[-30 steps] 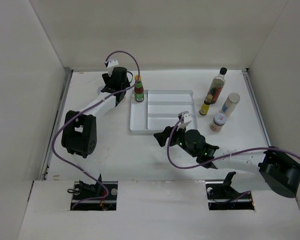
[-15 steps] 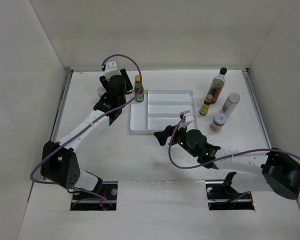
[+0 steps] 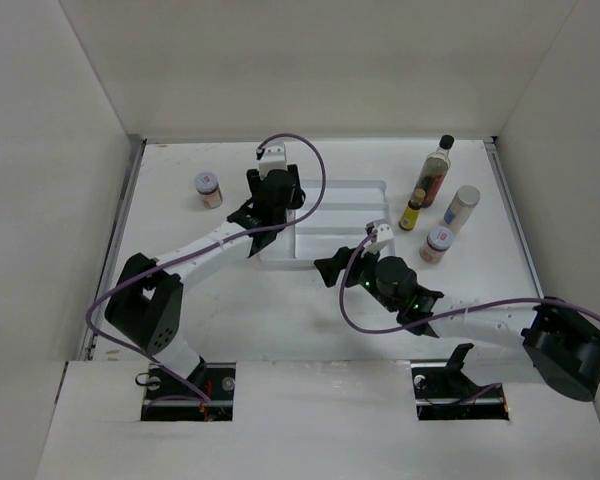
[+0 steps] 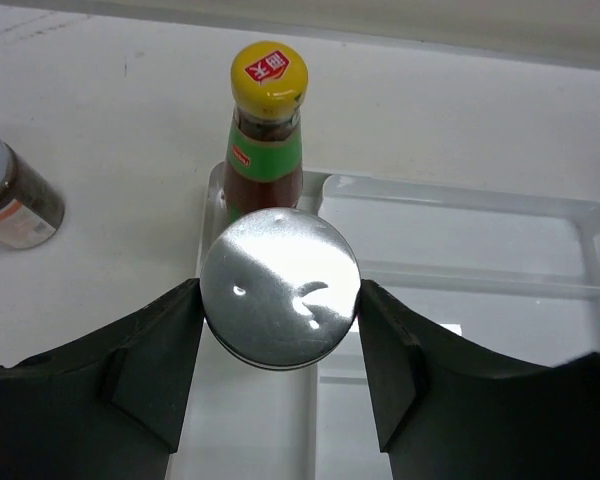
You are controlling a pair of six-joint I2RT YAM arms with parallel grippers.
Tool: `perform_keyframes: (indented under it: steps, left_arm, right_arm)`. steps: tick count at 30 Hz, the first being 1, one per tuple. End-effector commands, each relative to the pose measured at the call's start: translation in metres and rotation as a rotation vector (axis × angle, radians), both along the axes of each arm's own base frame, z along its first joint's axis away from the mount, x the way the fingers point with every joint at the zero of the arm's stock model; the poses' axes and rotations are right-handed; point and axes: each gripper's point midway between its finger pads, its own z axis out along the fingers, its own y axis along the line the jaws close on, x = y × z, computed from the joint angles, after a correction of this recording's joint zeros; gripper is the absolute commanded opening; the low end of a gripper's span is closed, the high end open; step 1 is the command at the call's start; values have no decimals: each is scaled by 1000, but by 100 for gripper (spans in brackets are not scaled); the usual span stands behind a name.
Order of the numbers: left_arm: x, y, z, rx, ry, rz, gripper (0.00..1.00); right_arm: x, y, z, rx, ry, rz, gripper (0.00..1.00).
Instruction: Organize the condiment bottles
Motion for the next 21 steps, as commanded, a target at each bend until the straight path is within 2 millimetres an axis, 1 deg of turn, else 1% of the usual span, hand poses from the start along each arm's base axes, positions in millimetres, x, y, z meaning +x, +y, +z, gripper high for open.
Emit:
perform_keyframes:
  steps: [1,4,7,10,14,16,18,20,21]
  left_arm:
    - [17,-8,42,-103,-138,16,30]
    - [20,-9,32,-96,-127,19,30]
    - [24,-7,22,-95,-124,29,30]
    - [26,-5,17,-86,-118,38,29]
    - [30,6,5,-78,-104,63,30]
    - [29,9,1,-74,-100,68,31]
    - [30,15,-5,-72,-94,77,38]
    - [31,16,-9,-82,-87,73,50]
    - [31,15,-9,-86,-85,68,55]
  right_arm:
    - [7,-3,22,67,-47,-33,88]
    - [5,0,15,62,-24,-19,88]
    - [6,1,19,65,-37,-20,89]
    - [6,3,11,55,-15,-12,89]
    - [7,4,12,53,-22,-14,90]
    - [6,5,9,52,-9,-5,90]
    - [6,5,11,54,-11,-3,90]
    - [6,4,11,55,-16,-9,92]
    - [7,4,8,52,-9,-9,92]
